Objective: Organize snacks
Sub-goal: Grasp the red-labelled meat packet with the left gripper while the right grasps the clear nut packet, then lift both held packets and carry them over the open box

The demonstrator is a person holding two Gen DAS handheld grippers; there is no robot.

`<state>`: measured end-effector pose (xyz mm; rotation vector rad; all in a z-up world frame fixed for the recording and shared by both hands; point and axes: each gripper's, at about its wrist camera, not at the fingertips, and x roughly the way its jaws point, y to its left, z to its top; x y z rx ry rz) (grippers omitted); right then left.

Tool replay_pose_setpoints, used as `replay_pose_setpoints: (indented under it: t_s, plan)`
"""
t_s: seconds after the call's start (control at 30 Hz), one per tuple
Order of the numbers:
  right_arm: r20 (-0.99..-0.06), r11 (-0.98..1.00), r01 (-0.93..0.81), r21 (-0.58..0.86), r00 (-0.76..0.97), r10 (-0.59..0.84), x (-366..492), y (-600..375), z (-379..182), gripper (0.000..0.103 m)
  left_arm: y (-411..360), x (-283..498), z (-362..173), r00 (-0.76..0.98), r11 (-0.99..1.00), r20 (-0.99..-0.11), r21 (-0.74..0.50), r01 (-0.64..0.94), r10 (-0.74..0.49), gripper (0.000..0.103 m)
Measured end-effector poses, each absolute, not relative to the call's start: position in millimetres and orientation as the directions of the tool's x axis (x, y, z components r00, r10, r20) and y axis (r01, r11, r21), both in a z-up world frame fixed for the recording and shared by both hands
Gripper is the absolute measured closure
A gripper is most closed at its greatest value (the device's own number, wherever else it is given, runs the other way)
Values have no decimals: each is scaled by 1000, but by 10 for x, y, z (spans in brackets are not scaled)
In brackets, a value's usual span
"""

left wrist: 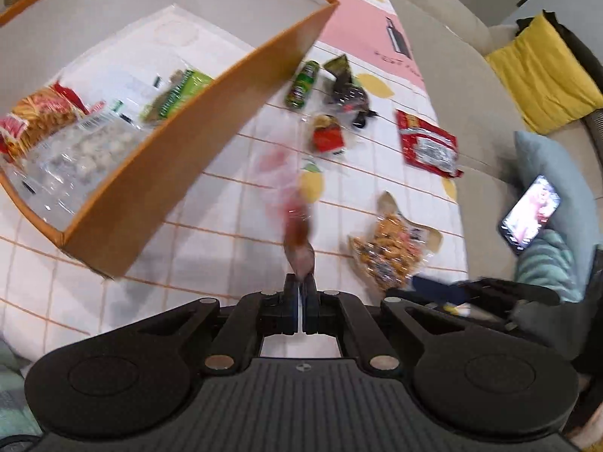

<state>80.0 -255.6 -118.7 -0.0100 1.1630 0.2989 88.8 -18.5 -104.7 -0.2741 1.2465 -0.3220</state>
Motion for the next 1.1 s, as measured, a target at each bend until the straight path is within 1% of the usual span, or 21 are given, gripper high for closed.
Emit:
replay_pose_setpoints:
  t_s: [0.07, 0.1, 0.17, 0.2, 0.23, 0.3, 0.37, 0.47, 0.57, 0.67, 0.7, 0.77, 0.87, 0.97, 1.03, 1.07, 1.1]
  plan:
    - [-897, 975, -139, 172, 388, 214, 853, -2676, -1205, 69, -209, 896, -1084, 295, 927, -879, -361, 98, -374, 102]
    - [-898, 980, -93, 176, 393, 198, 885, -2731, -1228, 61, -227, 909, -1110, 291, 927, -880, -362, 98, -375, 102]
    - [-902, 983, -8, 183, 396, 172, 957, -2833, -1292, 49, -245, 922, -1141, 287, 927, -882, -363, 94, -374, 102]
    - [-905, 981, 27, 193, 390, 168, 988, -2874, -1323, 45, -263, 934, -1157, 285, 925, -881, -367, 96, -378, 102]
    - [-907, 977, 54, 208, 385, 172, 1009, -2906, -1348, 43, -279, 939, -1166, 285, 925, -880, -367, 97, -379, 102]
    - [-904, 964, 92, 249, 380, 197, 1034, -2940, -1390, 36, -328, 956, -1196, 293, 933, -886, -344, 107, -360, 102]
    - [-903, 960, 105, 261, 379, 204, 1062, -2931, -1424, 35, -367, 956, -1204, 310, 938, -885, -323, 124, -346, 102]
    - [-904, 962, 108, 251, 382, 193, 1134, -2883, -1469, 31, -403, 973, -1207, 324, 937, -879, -321, 135, -348, 102]
    - [-898, 964, 97, 249, 396, 192, 1204, -2834, -1483, 29, -433, 967, -1207, 347, 939, -873, -306, 156, -342, 102]
    - [-894, 964, 97, 248, 406, 189, 1282, -2785, -1508, 28, -456, 966, -1203, 390, 948, -865, -269, 171, -316, 98]
    - [-892, 968, 92, 234, 416, 176, 1305, -2753, -1512, 28, -471, 965, -1199, 408, 953, -863, -247, 178, -300, 96]
    - [-893, 977, 66, 203, 423, 157, 1339, -2682, -1520, 28, -488, 978, -1199, 434, 959, -857, -219, 181, -278, 94]
    - [-893, 987, 19, 159, 430, 136, 1351, -2578, -1524, 28, -445, 1012, -1225, 444, 962, -853, -240, 133, -274, 93]
    - [-891, 988, -6, 157, 431, 144, 1330, -2556, -1528, 24, -407, 1023, -1234, 462, 961, -844, -264, 82, -271, 82]
    - [-889, 988, -16, 156, 434, 147, 1324, -2557, -1538, 23, -391, 1013, -1219, 494, 963, -832, -267, 40, -252, 65]
    - [-889, 988, -20, 155, 434, 148, 1323, -2558, -1542, 23, -382, 1006, -1204, 513, 963, -824, -270, 17, -240, 60]
    - [-888, 988, -22, 155, 434, 149, 1323, -2560, -1543, 22, -372, 995, -1186, 534, 962, -814, -274, -5, -229, 51]
